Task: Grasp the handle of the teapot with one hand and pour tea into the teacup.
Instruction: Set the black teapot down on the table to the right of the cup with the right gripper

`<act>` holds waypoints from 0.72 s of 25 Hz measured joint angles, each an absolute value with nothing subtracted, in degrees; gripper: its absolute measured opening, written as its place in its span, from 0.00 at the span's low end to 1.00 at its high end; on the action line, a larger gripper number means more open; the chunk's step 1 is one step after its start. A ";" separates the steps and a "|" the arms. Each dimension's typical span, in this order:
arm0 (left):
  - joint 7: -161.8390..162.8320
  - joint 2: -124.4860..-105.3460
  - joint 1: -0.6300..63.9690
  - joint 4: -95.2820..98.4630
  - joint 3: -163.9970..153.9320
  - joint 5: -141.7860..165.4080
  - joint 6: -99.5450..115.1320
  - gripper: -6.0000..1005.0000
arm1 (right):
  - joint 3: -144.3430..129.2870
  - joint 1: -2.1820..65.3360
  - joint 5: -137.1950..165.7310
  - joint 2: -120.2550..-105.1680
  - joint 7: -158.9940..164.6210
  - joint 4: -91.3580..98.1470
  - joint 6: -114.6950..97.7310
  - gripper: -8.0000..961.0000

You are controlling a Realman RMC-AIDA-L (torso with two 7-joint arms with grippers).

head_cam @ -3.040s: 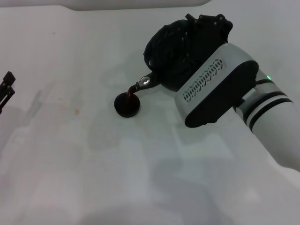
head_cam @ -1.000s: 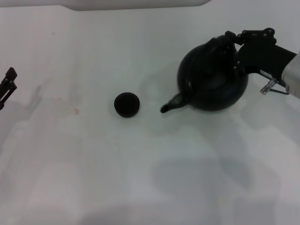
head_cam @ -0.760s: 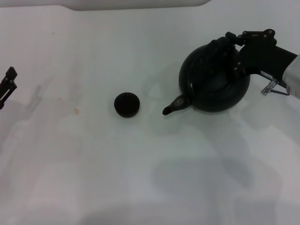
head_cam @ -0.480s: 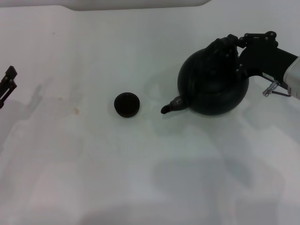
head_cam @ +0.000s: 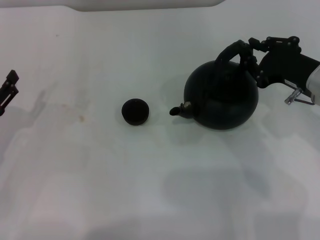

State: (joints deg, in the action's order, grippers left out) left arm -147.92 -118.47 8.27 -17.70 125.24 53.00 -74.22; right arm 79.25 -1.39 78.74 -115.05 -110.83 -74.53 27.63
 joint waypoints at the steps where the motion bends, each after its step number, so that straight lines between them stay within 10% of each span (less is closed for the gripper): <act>1: -147.92 -118.48 8.26 -17.70 125.24 53.00 -74.23 0.76 | 79.28 -1.45 78.77 -115.05 -110.93 -74.49 27.66 0.22; 18: -148.42 -118.44 8.19 -18.00 125.77 52.66 -73.78 0.77 | 93.32 -5.98 78.49 -115.18 -111.61 -72.35 43.15 0.56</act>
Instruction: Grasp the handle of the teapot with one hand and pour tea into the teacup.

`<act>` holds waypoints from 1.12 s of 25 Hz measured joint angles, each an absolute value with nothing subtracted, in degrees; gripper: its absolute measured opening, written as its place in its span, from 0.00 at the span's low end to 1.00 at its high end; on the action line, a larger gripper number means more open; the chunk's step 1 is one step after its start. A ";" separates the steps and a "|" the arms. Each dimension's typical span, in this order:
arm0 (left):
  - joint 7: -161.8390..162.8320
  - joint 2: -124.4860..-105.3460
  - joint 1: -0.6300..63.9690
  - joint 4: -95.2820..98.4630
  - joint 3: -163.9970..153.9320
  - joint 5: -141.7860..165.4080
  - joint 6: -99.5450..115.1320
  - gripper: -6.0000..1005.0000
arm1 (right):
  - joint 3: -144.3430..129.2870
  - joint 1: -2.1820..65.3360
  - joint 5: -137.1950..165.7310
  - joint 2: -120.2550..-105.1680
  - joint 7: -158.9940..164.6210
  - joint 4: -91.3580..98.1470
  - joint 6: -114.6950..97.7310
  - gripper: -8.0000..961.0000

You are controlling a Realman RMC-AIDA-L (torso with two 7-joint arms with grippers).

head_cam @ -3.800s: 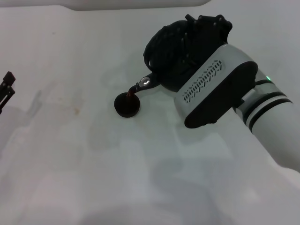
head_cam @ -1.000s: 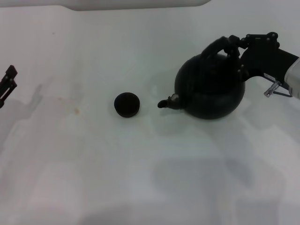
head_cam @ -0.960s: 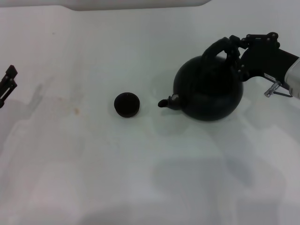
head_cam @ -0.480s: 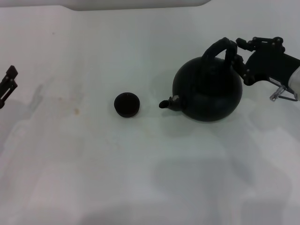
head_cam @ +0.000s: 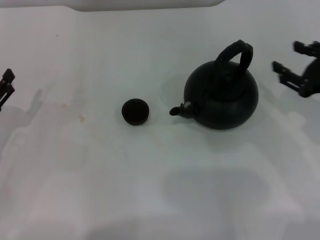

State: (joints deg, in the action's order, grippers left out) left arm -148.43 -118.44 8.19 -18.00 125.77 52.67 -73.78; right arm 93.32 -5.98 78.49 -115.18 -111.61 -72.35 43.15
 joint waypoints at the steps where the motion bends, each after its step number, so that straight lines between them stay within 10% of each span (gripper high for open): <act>1: -148.76 -118.41 8.17 -18.03 125.83 52.53 -73.73 0.77 | 95.12 -6.15 78.27 -115.23 -111.78 -71.56 44.56 0.58; 15: -151.36 -118.44 7.66 -18.29 127.23 47.78 -72.98 0.76 | 124.71 4.49 51.33 -114.97 -142.99 -27.10 78.14 0.66; 28: -149.93 -118.84 7.50 -15.39 126.96 35.43 -85.47 0.76 | 129.33 5.50 50.89 -115.06 -148.53 -25.58 75.05 0.66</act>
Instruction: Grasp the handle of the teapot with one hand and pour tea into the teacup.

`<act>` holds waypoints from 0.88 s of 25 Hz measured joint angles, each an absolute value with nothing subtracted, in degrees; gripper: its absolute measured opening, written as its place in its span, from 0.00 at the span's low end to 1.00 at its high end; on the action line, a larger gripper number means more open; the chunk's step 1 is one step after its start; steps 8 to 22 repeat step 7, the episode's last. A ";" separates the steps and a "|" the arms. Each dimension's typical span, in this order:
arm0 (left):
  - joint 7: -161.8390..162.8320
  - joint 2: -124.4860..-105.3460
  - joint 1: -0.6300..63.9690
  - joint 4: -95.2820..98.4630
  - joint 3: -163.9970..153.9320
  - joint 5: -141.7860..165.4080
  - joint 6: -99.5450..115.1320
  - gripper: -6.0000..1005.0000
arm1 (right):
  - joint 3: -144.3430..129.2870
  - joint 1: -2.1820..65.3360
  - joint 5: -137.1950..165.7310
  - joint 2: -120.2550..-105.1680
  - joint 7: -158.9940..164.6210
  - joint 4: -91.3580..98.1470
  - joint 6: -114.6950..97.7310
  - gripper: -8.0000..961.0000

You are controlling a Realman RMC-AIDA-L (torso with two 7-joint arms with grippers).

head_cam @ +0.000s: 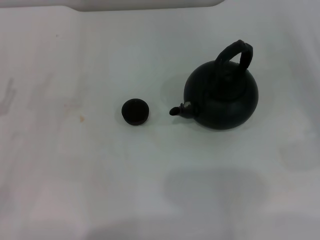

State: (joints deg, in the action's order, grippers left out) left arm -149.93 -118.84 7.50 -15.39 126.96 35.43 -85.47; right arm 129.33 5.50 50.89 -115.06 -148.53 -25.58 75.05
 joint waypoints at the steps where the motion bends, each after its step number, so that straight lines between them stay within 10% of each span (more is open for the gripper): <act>1: -149.87 -118.85 7.53 -15.12 126.97 35.35 -85.49 0.76 | 129.34 5.71 50.88 -115.02 -148.55 -25.51 74.58 0.66; 22: -149.98 -118.98 7.40 -12.84 126.88 35.16 -85.81 0.76 | 129.40 6.41 50.84 -114.97 -148.71 -25.36 72.38 0.66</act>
